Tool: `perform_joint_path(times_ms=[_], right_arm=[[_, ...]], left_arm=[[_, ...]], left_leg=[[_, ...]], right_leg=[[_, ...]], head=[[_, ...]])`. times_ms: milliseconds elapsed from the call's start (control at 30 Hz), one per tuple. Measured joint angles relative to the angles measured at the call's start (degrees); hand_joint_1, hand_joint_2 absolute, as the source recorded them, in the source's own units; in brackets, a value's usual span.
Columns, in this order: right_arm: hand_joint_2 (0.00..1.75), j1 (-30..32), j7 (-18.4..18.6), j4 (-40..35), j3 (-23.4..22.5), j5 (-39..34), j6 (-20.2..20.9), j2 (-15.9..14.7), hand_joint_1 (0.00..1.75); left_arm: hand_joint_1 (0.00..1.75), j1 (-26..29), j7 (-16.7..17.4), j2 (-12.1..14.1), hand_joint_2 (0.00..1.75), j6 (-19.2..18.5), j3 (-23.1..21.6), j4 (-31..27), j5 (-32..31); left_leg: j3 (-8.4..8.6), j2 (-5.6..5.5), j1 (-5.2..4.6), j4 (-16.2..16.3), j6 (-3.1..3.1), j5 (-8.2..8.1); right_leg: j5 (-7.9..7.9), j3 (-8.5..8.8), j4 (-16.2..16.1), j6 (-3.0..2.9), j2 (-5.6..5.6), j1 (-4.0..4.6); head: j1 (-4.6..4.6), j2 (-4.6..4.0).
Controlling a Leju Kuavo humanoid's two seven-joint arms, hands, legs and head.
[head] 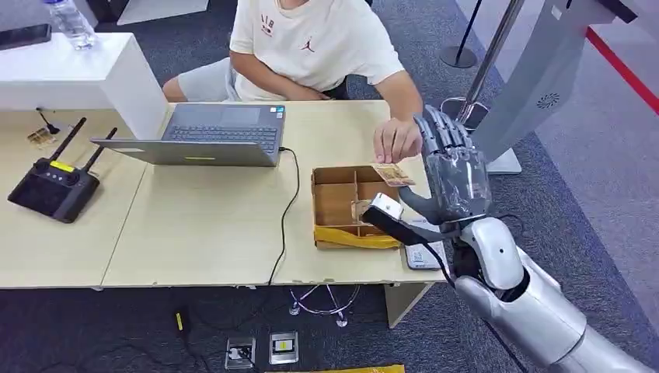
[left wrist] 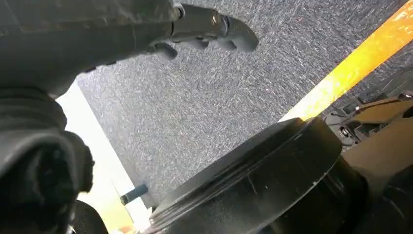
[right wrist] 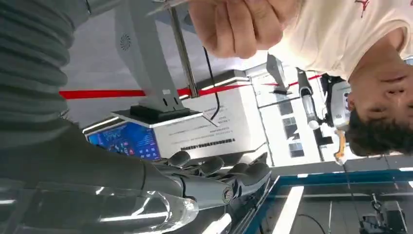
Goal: Pass the card to the sensor for recognition and then transmit it.
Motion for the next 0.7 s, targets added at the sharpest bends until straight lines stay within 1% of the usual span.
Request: perform_joint_path(times_ms=[100, 133, 167, 200, 233, 500, 700], right_arm=[[1.75, -0.4, 0.0, 0.9, 1.0, -0.9, -0.2, 0.3, 0.00], [1.75, -0.5, 0.0, 1.1, 1.4, -1.1, -0.2, 0.4, 0.05], [1.75, -0.6, 0.0, 1.4, 1.7, -1.3, -0.2, 0.5, 0.24], [1.75, -0.6, 0.0, 1.7, 2.0, -1.5, -0.2, 0.6, 1.29], [1.75, -0.7, 0.0, 1.9, 2.3, -1.7, -0.2, 0.7, 1.75], [1.75, -1.8, 0.0, 3.3, 4.5, -3.2, -0.2, 1.2, 1.75], [1.75, -2.2, 0.0, 4.0, 5.1, -3.6, -0.2, 1.2, 1.75]], left_arm=[[0.00, 0.0, 0.0, 0.0, 0.00, 0.0, 0.0, 0.0, 0.1], [0.00, 0.0, 0.0, 0.1, 0.00, 0.0, 0.0, 0.0, 0.1], [0.00, 0.0, -0.1, 0.1, 0.00, 0.0, 0.0, 0.0, 0.3], [0.00, 0.0, -0.1, 0.1, 0.00, 0.0, 0.0, 0.0, 0.5], [0.00, 0.0, -0.1, 0.1, 0.00, 0.0, 0.0, 0.0, 0.7], [0.00, 0.0, -0.6, 0.2, 0.00, 0.0, 0.0, 0.0, 1.3], [0.00, -0.1, -0.6, 0.3, 0.00, 0.0, 0.0, 0.0, 1.2]], left_leg=[[-0.01, -0.01, 0.00, 0.0, 0.00, 0.00], [0.00, -0.01, 0.00, 0.0, 0.00, 0.00], [0.00, 0.00, 0.00, 0.0, -0.01, -0.01], [0.00, 0.01, 0.00, 0.0, -0.01, -0.01], [0.00, 0.01, 0.00, 0.0, -0.01, -0.01], [0.00, 0.01, 0.01, 0.0, -0.01, -0.01], [0.00, 0.01, 0.01, 0.0, -0.01, -0.01]], right_leg=[[0.00, 0.00, 0.0, 0.00, -0.01, 0.00], [0.00, 0.00, 0.0, 0.00, 0.00, 0.00], [0.00, -0.01, 0.0, 0.00, 0.00, 0.00], [0.00, -0.01, 0.0, 0.00, 0.00, 0.00], [0.00, -0.01, 0.0, 0.00, 0.00, 0.00], [0.00, -0.01, 0.0, 0.00, 0.00, 0.01], [0.00, -0.02, 0.0, 0.00, 0.01, 0.01]], head=[[0.00, 0.00], [0.02, 0.00], [0.00, 0.00], [0.00, 0.00], [0.00, 0.00], [0.00, 0.00], [0.00, 0.00]])
